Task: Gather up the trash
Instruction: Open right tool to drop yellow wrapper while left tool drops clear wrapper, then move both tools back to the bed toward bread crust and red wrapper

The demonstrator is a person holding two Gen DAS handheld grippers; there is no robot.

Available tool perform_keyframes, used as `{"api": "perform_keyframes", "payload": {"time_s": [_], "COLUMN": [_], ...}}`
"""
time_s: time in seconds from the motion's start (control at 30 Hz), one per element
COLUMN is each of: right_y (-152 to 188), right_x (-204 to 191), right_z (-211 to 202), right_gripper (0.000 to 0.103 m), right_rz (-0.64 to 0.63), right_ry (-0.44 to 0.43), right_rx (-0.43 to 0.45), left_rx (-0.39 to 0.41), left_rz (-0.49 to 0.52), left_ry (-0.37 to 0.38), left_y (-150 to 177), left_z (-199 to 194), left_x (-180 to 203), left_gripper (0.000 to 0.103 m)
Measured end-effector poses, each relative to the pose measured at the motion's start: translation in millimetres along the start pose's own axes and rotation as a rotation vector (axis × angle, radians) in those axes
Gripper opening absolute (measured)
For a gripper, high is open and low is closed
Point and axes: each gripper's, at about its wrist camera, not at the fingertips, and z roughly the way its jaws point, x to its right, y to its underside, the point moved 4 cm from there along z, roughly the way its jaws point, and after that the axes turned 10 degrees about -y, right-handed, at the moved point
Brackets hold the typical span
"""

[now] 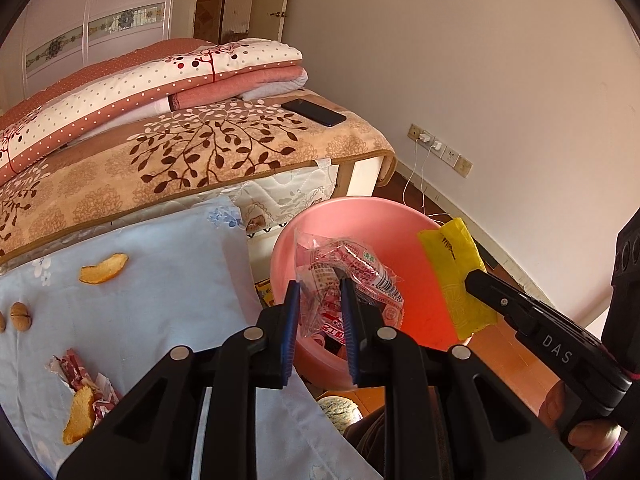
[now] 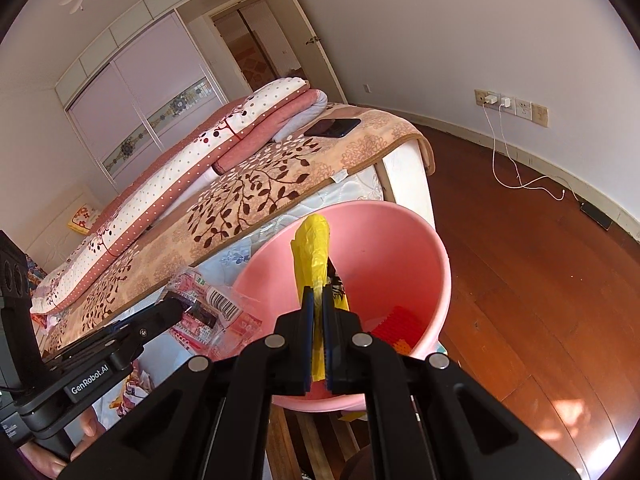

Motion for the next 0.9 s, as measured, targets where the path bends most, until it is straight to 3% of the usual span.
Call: {"api": "perform_keyframes", "payload": {"time_s": [0.1,0.37,0.6,0.77,0.9], "right_y": [0,1,2,2,1], "right_x": [3,10,14,16,11], "right_z": [2,5,7,7,5], "right_gripper": [0.004,0.004,0.006,0.030,0.031], "right_rz": [0.007,0.020,0.034,0.047,0.031], "right_ry": [0.003,0.009,0.021,0.031,0.034], "right_rx": [-0.001,-0.006,-0.006,0.006,0.011], "left_rx": [-0.021,-0.054,-0.055,-0.054,-0.052], "left_rz": [-0.001,-0.003,-0.003,-0.007,-0.014], "left_ry": [0.005,0.034,0.044,0.049,0.055], "left_y": [1,1,2,3,6], "left_z": [6,15,14,11,6], "left_x": [1,5,6,5,1], "left_gripper": [0.020,0.035,0.036,0.036,0.036]}}
